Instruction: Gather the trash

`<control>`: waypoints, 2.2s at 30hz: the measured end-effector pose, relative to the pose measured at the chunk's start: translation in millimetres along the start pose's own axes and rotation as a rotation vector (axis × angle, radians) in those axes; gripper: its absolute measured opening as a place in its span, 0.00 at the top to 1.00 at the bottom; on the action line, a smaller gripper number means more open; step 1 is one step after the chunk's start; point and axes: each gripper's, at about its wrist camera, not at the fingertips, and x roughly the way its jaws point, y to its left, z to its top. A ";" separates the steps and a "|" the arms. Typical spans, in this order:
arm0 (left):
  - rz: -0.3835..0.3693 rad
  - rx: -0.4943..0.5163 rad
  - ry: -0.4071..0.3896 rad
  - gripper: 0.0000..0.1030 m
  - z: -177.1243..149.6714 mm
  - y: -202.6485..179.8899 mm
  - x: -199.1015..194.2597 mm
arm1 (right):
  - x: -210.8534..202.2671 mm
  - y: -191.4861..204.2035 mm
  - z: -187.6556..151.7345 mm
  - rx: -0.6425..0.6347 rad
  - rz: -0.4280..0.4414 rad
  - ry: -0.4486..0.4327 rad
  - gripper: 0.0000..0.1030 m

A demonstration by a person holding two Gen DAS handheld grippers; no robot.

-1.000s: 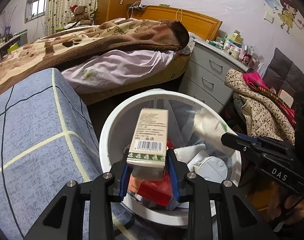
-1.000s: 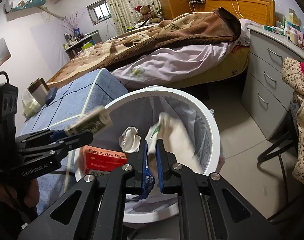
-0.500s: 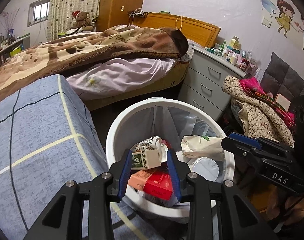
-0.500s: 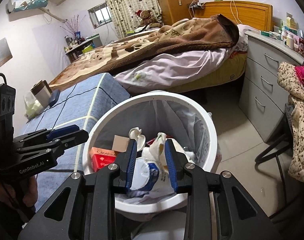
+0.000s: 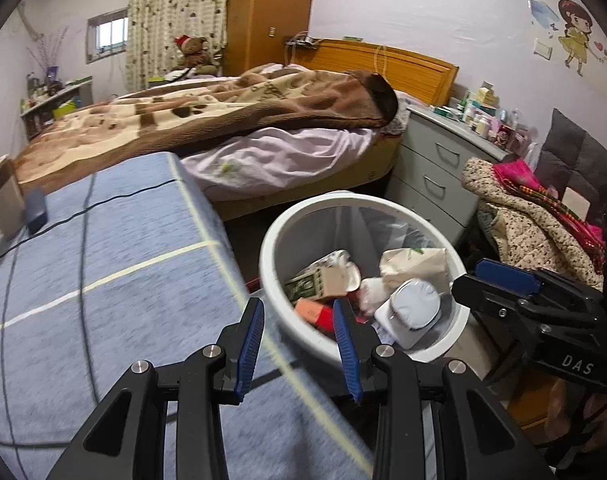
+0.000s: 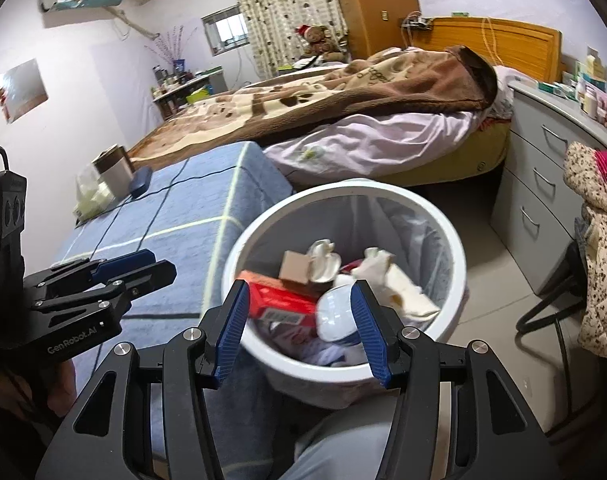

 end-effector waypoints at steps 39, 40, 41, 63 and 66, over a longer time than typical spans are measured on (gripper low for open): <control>0.226 -0.181 -0.074 0.65 -102.2 58.7 -122.2 | -40.2 74.4 -46.0 -0.168 0.084 0.004 0.47; 0.227 -0.184 -0.074 0.65 -102.7 59.3 -122.9 | -40.2 74.4 -46.3 -0.166 0.084 0.005 0.47; 0.227 -0.187 -0.074 0.65 -103.3 60.0 -123.5 | -40.4 74.7 -46.7 -0.165 0.086 0.006 0.47; 0.232 -0.203 -0.075 0.65 -103.3 63.4 -123.9 | -35.1 77.9 -44.4 -0.169 0.094 0.021 0.47; 0.231 -0.208 -0.075 0.65 -103.5 63.6 -123.6 | -33.9 79.7 -45.5 -0.173 0.096 0.023 0.47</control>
